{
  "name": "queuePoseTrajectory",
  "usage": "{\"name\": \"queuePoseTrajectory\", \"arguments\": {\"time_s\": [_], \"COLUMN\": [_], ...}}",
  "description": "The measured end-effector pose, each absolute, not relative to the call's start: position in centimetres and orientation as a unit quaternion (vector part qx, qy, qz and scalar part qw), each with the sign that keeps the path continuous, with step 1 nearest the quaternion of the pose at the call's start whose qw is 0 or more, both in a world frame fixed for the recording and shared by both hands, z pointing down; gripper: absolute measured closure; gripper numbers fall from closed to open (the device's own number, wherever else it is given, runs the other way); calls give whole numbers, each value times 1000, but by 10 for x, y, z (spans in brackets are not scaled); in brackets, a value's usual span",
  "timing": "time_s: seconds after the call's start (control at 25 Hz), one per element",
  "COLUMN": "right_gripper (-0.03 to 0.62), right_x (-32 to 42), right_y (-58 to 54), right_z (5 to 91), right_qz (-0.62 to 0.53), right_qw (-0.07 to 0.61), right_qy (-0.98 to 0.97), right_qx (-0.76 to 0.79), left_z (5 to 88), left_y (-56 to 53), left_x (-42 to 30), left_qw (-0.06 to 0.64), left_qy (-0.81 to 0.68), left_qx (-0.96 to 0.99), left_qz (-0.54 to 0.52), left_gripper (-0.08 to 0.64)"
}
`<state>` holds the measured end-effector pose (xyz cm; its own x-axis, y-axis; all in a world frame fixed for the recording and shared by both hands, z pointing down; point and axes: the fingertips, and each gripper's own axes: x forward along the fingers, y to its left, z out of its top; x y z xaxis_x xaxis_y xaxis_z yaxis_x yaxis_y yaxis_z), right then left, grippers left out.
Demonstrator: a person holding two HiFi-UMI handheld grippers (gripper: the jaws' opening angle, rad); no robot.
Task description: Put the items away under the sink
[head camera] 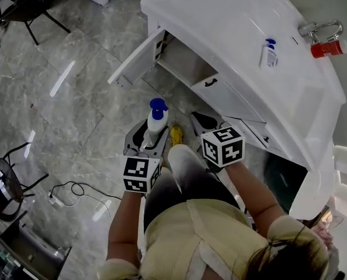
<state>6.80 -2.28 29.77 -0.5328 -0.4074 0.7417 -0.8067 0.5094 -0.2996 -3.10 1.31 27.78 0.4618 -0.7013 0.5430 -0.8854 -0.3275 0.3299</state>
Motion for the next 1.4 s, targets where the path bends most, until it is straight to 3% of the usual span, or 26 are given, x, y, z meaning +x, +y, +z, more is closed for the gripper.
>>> {"name": "queuePoseTrajectory", "arguments": {"time_s": [1.4], "right_gripper": [568], "right_x": [86], "right_y": [-108], "right_z": [495], "right_qz": [349], "right_qw": [338], "right_qy": [-770], "right_qx": [414], "left_z": [485], "left_y": [-82], "left_x": [3], "left_qw": [316], "left_qy": [-500], "left_qx": [793], "left_qz": [144], "left_gripper": [295]}}
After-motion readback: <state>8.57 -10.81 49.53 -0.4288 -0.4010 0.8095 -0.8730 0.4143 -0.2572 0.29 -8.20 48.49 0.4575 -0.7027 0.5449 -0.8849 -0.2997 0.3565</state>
